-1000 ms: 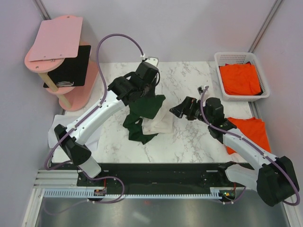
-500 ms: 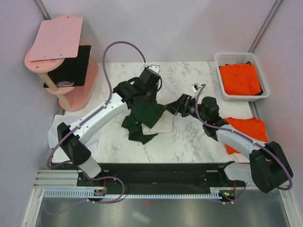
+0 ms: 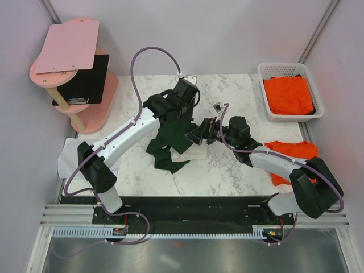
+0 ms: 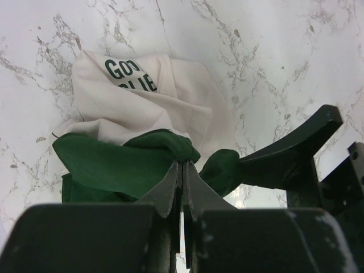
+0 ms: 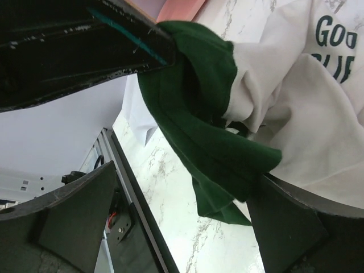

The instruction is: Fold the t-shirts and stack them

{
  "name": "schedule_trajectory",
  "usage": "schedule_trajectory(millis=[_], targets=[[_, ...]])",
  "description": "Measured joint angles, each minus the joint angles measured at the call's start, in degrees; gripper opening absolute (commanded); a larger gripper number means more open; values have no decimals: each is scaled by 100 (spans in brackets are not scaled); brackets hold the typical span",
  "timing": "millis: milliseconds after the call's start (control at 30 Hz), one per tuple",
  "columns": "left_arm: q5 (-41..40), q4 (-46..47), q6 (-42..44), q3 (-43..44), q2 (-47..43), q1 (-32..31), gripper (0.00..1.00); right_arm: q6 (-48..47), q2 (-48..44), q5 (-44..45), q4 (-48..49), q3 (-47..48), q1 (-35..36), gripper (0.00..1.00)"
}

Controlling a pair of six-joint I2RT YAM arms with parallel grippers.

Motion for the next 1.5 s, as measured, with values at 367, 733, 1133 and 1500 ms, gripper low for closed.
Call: schedule_trajectory(millis=[367,733,1133,1500], targets=[[-4,-90,2,350,96,0,2,-223,365,-9,-15,103,160,85],[39,-125,2,435,201,0,2,-264,656,297,28,118,232,83],[57,-129,0,433,245,0,2,-243,1134,422,219,424,444,0],[15,-122,66,426,245,2,100,-1032,-96,979,-1698,774,579,0]])
